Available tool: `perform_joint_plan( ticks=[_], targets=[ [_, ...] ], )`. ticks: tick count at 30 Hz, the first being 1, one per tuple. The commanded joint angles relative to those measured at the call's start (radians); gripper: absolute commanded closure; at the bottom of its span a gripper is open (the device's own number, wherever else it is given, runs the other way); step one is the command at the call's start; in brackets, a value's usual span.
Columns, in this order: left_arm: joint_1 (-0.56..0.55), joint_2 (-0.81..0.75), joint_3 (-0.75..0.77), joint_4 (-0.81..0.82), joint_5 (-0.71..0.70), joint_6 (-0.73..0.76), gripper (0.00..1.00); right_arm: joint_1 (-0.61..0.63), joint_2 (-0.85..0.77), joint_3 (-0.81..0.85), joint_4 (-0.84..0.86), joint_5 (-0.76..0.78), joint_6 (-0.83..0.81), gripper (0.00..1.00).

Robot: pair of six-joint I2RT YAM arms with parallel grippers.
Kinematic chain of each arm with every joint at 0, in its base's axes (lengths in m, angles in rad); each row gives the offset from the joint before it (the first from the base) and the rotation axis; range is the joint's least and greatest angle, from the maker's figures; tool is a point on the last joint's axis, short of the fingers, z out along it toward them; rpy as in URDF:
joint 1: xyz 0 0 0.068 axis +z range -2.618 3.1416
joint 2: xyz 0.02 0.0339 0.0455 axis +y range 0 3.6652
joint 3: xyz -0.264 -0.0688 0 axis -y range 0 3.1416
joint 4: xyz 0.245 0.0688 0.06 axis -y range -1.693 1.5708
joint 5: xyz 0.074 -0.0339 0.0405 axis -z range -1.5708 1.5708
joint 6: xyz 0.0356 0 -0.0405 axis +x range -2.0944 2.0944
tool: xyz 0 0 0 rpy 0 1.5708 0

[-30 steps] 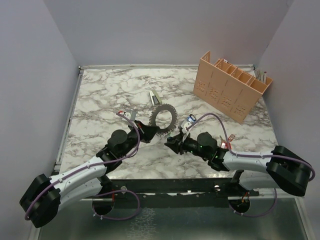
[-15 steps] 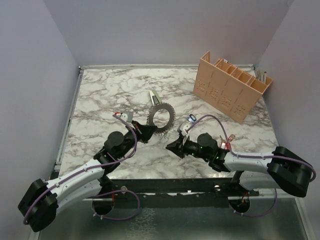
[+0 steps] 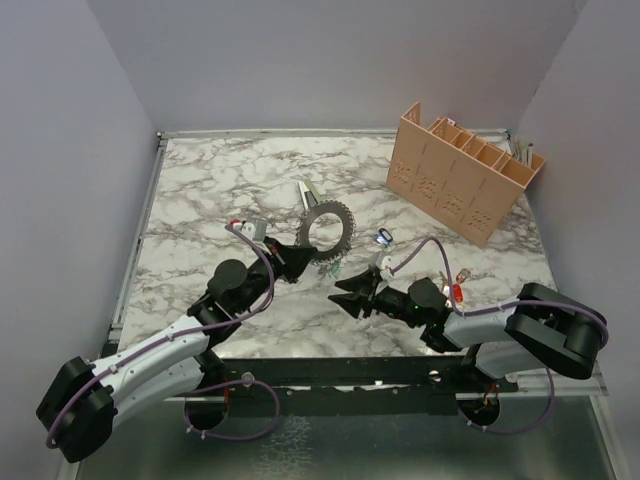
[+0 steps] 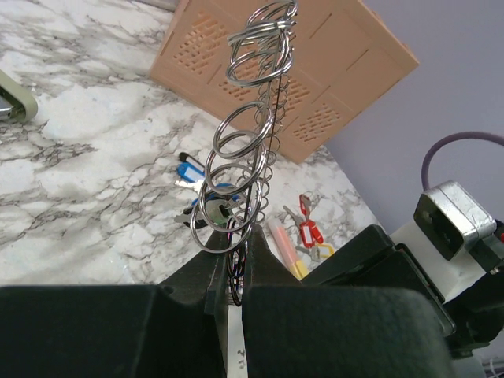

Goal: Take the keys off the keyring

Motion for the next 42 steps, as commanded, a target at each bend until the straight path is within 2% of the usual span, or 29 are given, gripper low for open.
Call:
perform_joint_plan(
  ticks=[1, 8, 11, 20, 31, 35, 42],
  targets=[
    [0.005, -0.002, 0.073, 0.077, -0.005, -0.044, 1.0, 0.007, 0.031, -0.008, 0.175, -0.012, -0.045, 0.55],
    [0.005, 0.014, 0.112, 0.052, -0.028, -0.054, 1.0, 0.007, 0.054, -0.013, 0.281, -0.026, -0.094, 0.55],
    [0.005, 0.002, 0.14, 0.023, -0.024, -0.027, 1.0, 0.007, 0.042, -0.01, 0.27, -0.032, -0.111, 0.48],
    [0.005, 0.02, 0.24, -0.02, -0.044, 0.084, 1.0, 0.007, 0.063, 0.058, 0.249, -0.014, -0.21, 0.47],
    [0.008, -0.023, 0.218, -0.02, -0.117, 0.105, 1.0, 0.007, 0.287, 0.12, 0.55, 0.074, -0.237, 0.44],
    [0.009, -0.034, 0.207, -0.021, -0.143, 0.1, 1.0, 0.008, 0.3, 0.138, 0.553, 0.103, -0.239, 0.43],
    [0.01, 0.0, 0.208, -0.02, -0.086, 0.074, 1.0, 0.008, 0.288, 0.162, 0.553, 0.099, -0.249, 0.41]
  ],
)
